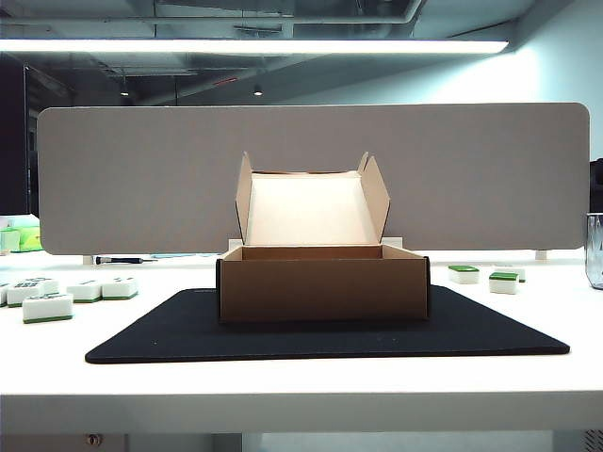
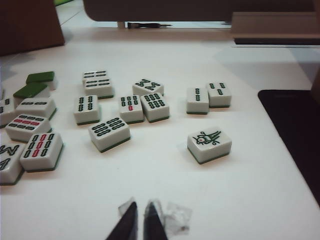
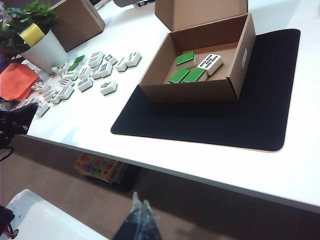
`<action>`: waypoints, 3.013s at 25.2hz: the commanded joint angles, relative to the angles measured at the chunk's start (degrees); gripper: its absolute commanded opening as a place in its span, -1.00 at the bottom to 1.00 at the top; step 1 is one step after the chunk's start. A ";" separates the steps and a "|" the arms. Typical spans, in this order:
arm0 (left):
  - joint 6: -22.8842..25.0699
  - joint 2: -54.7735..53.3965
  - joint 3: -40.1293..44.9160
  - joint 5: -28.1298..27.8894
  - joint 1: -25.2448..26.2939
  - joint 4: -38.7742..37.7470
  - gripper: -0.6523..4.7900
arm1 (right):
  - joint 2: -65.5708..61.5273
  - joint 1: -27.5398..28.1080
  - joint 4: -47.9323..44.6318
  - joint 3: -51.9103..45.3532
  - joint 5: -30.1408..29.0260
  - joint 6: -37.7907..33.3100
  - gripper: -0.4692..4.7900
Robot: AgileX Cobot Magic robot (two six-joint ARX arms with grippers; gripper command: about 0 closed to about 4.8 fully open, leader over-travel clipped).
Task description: Pick up four mahjong tiles and put them into the paper box.
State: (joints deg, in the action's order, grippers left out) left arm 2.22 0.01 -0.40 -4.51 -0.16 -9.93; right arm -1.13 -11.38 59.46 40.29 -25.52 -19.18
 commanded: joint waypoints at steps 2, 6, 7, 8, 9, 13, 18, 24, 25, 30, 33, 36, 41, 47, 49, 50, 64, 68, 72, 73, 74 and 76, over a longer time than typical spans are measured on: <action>0.74 -0.11 0.07 1.57 -0.66 -0.68 -0.69 | 0.39 0.02 -0.57 0.17 -0.04 0.15 -0.82; 0.76 -0.11 0.07 2.23 -0.68 -0.70 -0.69 | 0.39 0.02 -0.57 0.17 -0.04 0.15 -0.82; 0.76 -0.11 0.07 2.19 -0.68 -0.70 -0.69 | 0.39 0.02 -0.57 0.20 -0.07 0.15 -0.82; 0.76 -0.11 0.07 2.19 -0.66 -0.70 -0.69 | 0.39 0.02 -0.57 0.20 -0.07 0.15 -0.82; 0.76 -0.11 0.07 2.21 -0.68 -0.70 -0.69 | 0.39 0.02 -0.57 0.20 -0.07 0.15 -0.82; 0.76 -0.11 0.07 2.21 -0.68 -0.70 -0.69 | 0.39 0.02 -0.57 0.20 -0.07 0.15 -0.82; 0.76 -0.11 0.07 2.21 -0.68 -0.70 -0.69 | 0.39 0.02 -0.63 0.17 0.17 0.55 -0.82; 0.76 -0.11 0.07 2.21 -0.68 -0.70 -0.69 | 0.39 0.09 -5.22 -1.22 10.16 1.81 -0.82; 0.76 -0.11 0.07 2.21 -0.68 -0.70 -0.69 | 0.39 0.09 -7.08 -1.95 11.93 1.77 -0.82; 0.76 -0.11 0.07 2.21 -0.68 -0.70 -0.69 | 0.39 1.44 -19.30 -7.50 15.52 1.16 -0.82; 0.76 -0.11 0.07 2.21 -0.68 -0.70 -0.69 | 0.39 4.20 -30.18 -13.29 15.58 1.18 -0.82; 0.76 -0.11 0.07 2.21 -0.68 -0.70 -0.69 | 0.39 7.37 -39.08 -20.00 15.58 1.16 -0.82; 0.76 -0.11 0.07 2.21 -0.68 -0.70 -0.69 | 0.79 11.28 -48.04 -30.23 17.70 -0.20 -0.82; 0.76 -0.11 0.07 2.21 -0.68 -0.70 -0.69 | 1.20 13.44 -50.40 -36.24 23.91 -0.61 -0.82; 0.76 -0.11 0.07 2.21 -0.68 -0.70 -0.69 | 1.20 13.79 -51.01 -37.57 25.27 -0.77 -0.82; 0.76 -0.11 0.07 2.21 -0.68 -0.70 -0.69 | 1.20 13.88 -50.99 -38.21 25.90 -0.81 -0.82; 0.76 -0.11 0.07 2.21 -0.68 -0.70 -0.69 | 1.22 13.81 -49.07 -39.98 28.20 2.29 -0.82; 0.76 -0.11 0.07 2.21 -0.68 -0.70 -0.69 | 1.22 13.81 -49.07 -39.98 28.20 2.29 -0.82; 0.76 -0.09 0.07 2.21 -0.68 -0.70 -0.69 | 1.22 13.81 -49.07 -39.98 28.20 2.32 -0.82; 0.76 -0.09 0.07 2.21 -0.68 -0.70 -0.69 | 1.22 13.81 -49.07 -39.98 28.20 2.32 -0.82; 0.76 -0.09 0.07 2.21 -0.68 -0.70 -0.69 | 1.22 13.81 -49.07 -39.98 28.20 2.32 -0.82; 0.76 -0.09 0.07 2.21 -0.68 -0.70 -0.69 | 1.22 13.81 -49.07 -39.98 28.20 2.32 -0.82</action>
